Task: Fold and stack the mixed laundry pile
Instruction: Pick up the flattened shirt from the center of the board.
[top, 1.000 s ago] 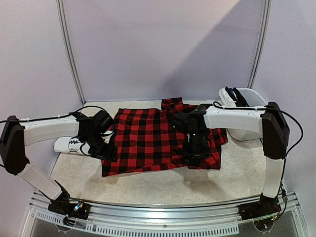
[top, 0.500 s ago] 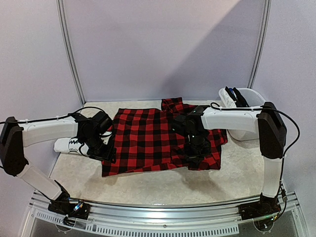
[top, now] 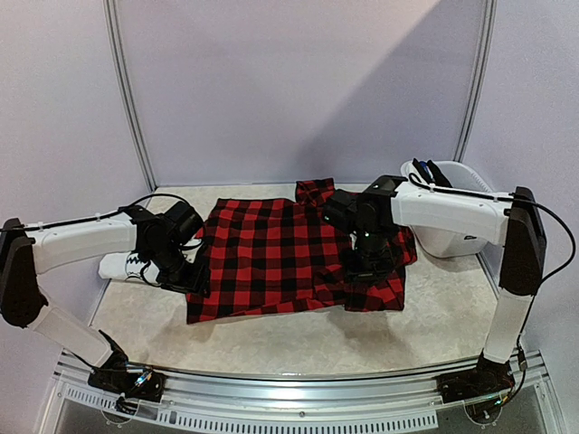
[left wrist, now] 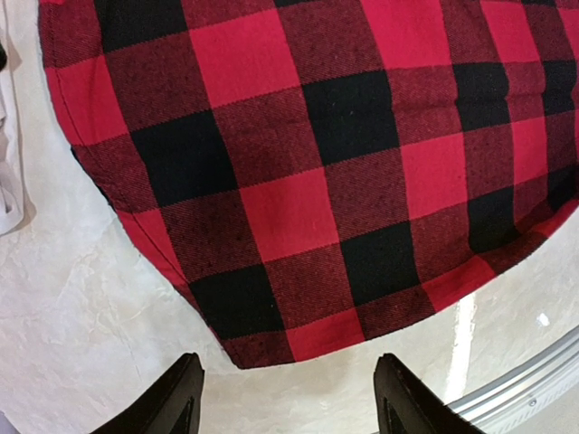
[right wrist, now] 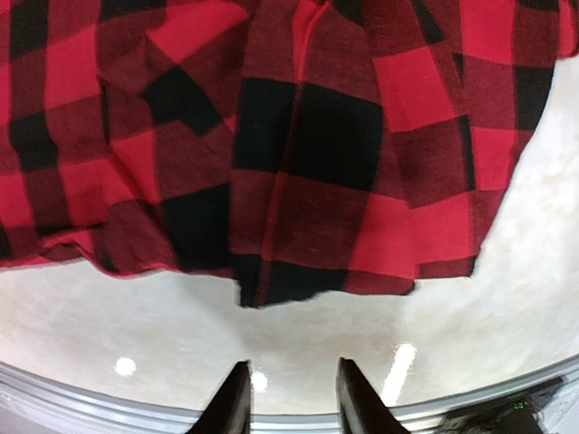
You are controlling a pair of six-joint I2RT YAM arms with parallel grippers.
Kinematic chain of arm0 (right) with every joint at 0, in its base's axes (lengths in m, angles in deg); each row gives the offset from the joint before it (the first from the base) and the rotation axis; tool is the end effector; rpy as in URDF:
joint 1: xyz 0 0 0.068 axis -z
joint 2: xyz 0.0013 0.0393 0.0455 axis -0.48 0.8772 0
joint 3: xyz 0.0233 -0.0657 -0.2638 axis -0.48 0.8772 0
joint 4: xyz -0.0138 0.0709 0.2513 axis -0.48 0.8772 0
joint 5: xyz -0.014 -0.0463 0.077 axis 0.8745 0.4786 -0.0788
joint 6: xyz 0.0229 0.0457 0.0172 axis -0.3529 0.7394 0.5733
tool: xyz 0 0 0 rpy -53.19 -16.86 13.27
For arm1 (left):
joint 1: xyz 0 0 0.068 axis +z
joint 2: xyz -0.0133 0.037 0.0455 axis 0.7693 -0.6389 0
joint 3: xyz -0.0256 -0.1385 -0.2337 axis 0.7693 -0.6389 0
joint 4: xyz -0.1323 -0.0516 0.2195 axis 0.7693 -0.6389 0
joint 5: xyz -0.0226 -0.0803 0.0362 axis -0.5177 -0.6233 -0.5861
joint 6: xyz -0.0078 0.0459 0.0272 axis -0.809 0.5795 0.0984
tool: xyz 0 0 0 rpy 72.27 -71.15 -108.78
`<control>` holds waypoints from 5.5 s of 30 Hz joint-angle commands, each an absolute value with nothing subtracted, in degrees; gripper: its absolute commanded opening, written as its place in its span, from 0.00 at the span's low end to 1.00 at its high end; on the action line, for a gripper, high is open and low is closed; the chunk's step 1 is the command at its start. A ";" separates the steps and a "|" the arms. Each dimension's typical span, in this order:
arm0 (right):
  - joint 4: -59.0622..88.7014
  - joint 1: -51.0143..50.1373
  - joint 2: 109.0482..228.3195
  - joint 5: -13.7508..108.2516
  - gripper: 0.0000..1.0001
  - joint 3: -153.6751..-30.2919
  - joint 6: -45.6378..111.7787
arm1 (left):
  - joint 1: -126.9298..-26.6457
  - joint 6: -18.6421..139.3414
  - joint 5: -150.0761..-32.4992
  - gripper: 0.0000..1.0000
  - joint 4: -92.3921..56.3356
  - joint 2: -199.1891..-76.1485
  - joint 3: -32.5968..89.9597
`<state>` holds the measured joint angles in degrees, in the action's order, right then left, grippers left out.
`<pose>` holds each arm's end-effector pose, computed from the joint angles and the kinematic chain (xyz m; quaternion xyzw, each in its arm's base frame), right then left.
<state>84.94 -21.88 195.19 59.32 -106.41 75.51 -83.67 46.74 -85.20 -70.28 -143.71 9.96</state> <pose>0.2275 0.2723 0.2391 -0.0108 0.9991 -0.0132 0.0394 0.2061 -0.1374 0.2053 0.0729 0.9918 -0.0669 0.0808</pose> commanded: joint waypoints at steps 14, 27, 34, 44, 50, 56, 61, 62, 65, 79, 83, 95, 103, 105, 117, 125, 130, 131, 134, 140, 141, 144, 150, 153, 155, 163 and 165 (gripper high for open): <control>83.02 -18.34 205.95 57.20 0.38 -111.23 76.86 | -84.48 46.24 -85.41 0.65 -71.18 -142.86 9.86; 83.58 -17.80 205.00 58.46 0.25 -105.65 76.00 | -84.48 46.18 -85.58 0.65 -70.44 -143.95 10.55; 80.70 -17.76 202.85 56.25 0.25 -103.41 75.18 | -84.48 45.72 -86.11 0.65 -69.67 -144.77 10.65; 80.79 -17.80 202.86 56.41 0.00 -103.01 74.69 | -84.48 45.52 -86.47 0.64 -69.39 -144.93 10.83; 84.48 -17.79 200.14 57.89 0.00 -105.40 74.30 | -84.48 45.80 -85.21 0.64 -71.94 -143.45 11.67; 89.27 -17.76 192.23 58.07 0.00 -106.46 74.42 | -84.48 46.09 -84.24 0.64 -77.20 -140.74 13.73; 90.54 -17.83 184.62 53.42 0.00 -104.38 73.14 | -84.48 46.16 -85.28 0.64 -82.16 -138.90 14.87; 90.37 -17.84 183.02 52.28 0.00 -103.88 72.83 | -84.48 46.22 -85.51 0.64 -83.47 -138.53 15.01; 90.96 -17.79 179.34 50.51 0.00 -103.54 72.17 | -84.48 46.46 -86.25 0.64 -86.13 -137.38 15.33; 89.77 -17.81 163.17 37.65 0.00 -95.41 73.07 | -84.74 41.66 -89.93 0.65 -88.45 -132.89 9.41; 92.61 -18.25 158.51 30.51 0.00 -95.74 72.46 | -84.74 40.46 -89.10 0.65 -87.02 -133.82 8.15; 90.84 -20.67 147.73 20.69 0.00 -83.20 76.32 | -84.53 38.89 -93.27 0.61 -78.84 -142.09 6.19; 87.55 -22.71 143.78 17.23 0.00 -78.29 80.06 | -83.63 38.22 -95.82 0.56 -73.94 -148.52 4.64; 88.28 -22.71 143.30 17.25 0.00 -78.25 80.01 | -83.28 37.81 -95.69 0.54 -72.81 -149.14 4.30; 88.56 -22.70 142.61 16.89 0.00 -77.42 80.31 | -80.39 35.09 -95.01 0.48 -65.36 -150.66 0.31; 88.87 -22.72 143.48 17.22 0.00 -77.52 79.88 | -80.17 32.79 -88.05 0.49 -68.63 -143.67 0.02; 89.41 -22.68 143.33 17.46 0.00 -77.26 79.79 | -79.84 32.78 -87.72 0.49 -67.64 -142.88 -0.82; 89.53 -22.72 143.33 17.54 0.00 -77.20 79.78 | -79.75 33.00 -88.12 0.48 -67.23 -143.54 -0.93; 89.63 -22.72 143.33 17.76 0.00 -77.30 79.85 | -79.65 33.47 -88.62 0.47 -66.62 -145.54 -0.86; 89.55 -22.70 143.50 18.60 0.00 -77.58 80.03 | -79.56 34.14 -90.02 0.41 -64.64 -147.96 -1.45; 89.55 -22.70 143.50 18.79 0.00 -77.72 80.11 | -79.56 34.28 -90.46 0.38 -64.31 -148.36 -1.54; 89.39 -22.72 143.67 19.37 0.00 -78.00 80.17 | -79.56 34.74 -91.71 0.24 -63.44 -148.87 -2.03; 89.18 -22.68 143.77 20.18 0.00 -79.55 80.73 | -79.56 35.51 -92.74 0.01 -65.29 -145.94 -1.36; 89.28 -22.70 143.70 20.97 0.00 -80.90 81.33 | -79.56 36.45 -92.54 0.00 -68.69 -144.33 0.38; 89.52 -22.72 143.75 21.59 0.00 -81.98 81.60 | -79.56 36.97 -92.37 0.00 -71.17 -143.93 2.05; 91.49 -22.72 146.19 25.96 0.00 -87.69 81.05 | -78.97 37.68 -95.83 0.00 -76.15 -144.19 8.71; 91.99 -22.73 147.49 27.52 0.00 -89.69 80.54 | -78.67 37.69 -96.37 0.00 -77.03 -144.72 10.57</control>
